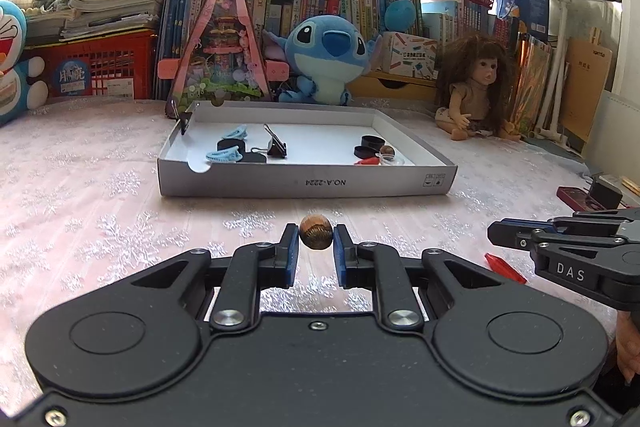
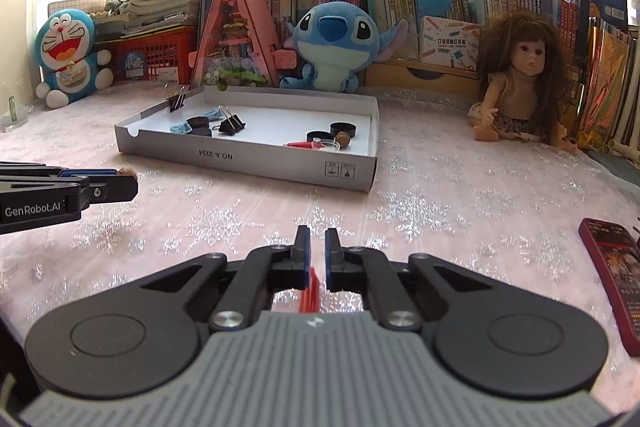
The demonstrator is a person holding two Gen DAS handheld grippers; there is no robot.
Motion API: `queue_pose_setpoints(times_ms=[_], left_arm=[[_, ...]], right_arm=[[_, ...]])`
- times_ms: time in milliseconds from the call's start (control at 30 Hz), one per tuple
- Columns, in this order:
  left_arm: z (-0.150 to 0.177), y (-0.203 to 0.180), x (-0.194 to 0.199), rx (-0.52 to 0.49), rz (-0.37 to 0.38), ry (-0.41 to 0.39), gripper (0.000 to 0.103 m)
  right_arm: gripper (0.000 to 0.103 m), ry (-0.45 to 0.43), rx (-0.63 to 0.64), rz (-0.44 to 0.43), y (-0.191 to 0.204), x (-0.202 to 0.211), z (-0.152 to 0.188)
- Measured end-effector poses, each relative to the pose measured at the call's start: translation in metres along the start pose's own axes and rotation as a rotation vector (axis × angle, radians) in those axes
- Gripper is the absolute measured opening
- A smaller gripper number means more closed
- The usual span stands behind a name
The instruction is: Organize rigid objects
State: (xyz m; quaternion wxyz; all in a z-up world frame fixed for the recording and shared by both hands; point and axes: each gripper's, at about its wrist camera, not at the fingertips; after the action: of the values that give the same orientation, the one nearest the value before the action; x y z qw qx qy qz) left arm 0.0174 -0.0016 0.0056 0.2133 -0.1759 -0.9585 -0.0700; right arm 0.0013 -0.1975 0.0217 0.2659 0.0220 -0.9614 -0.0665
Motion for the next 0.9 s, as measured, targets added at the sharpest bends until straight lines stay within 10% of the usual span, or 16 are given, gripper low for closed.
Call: queue_pose_setpoints(times_ms=[900], left_arm=[[-0.048, 0.028, -0.022, 0.035, -0.061, 0.004, 0.017]], right_arm=[[0.009, -0.053, -0.027, 0.007, 0.003, -0.021, -0.044]])
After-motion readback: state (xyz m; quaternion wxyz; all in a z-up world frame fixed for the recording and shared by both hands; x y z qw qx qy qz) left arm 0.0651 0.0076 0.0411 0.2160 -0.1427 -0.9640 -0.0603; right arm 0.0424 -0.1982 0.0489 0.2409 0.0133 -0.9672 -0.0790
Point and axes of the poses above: each gripper's, at about its wrist camera, not at the fingertips, and x roughly against the way its jaws point, y to its left, z to its underside, and after that the axes turned 11 degrees about -x, right-handed
